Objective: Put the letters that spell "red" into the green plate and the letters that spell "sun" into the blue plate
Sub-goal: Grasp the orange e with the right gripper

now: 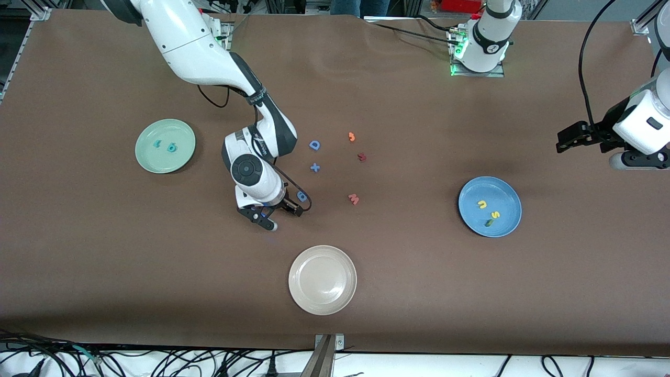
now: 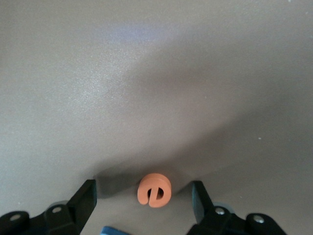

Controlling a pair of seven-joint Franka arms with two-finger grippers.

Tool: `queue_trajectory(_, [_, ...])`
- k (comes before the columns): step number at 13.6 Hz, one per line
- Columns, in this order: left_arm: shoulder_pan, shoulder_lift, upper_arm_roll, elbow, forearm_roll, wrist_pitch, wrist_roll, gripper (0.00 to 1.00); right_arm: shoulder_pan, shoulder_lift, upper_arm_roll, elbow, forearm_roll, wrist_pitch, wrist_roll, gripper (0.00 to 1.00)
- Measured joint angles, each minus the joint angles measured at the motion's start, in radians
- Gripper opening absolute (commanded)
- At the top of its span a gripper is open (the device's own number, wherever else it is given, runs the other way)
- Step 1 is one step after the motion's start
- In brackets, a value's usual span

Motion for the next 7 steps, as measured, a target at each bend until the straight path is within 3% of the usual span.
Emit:
queue_trajectory(3, [0.010, 0.000, 0.001, 0.000, 0.000, 0.000, 0.008, 1.00, 0.000, -0.001, -0.001, 0.005, 0.000, -0.001, 0.000, 0.09])
queue_trajectory(4, [0.010, 0.000, 0.000, 0.000, 0.000, 0.000, 0.009, 1.00, 0.000, -0.001, -0.001, 0.009, 0.000, -0.001, 0.000, 0.01])
queue_trajectory(7, [0.010, 0.001, 0.000, 0.000, 0.000, 0.000, 0.009, 1.00, -0.001, -0.006, -0.001, 0.011, 0.000, -0.007, 0.000, 0.00])
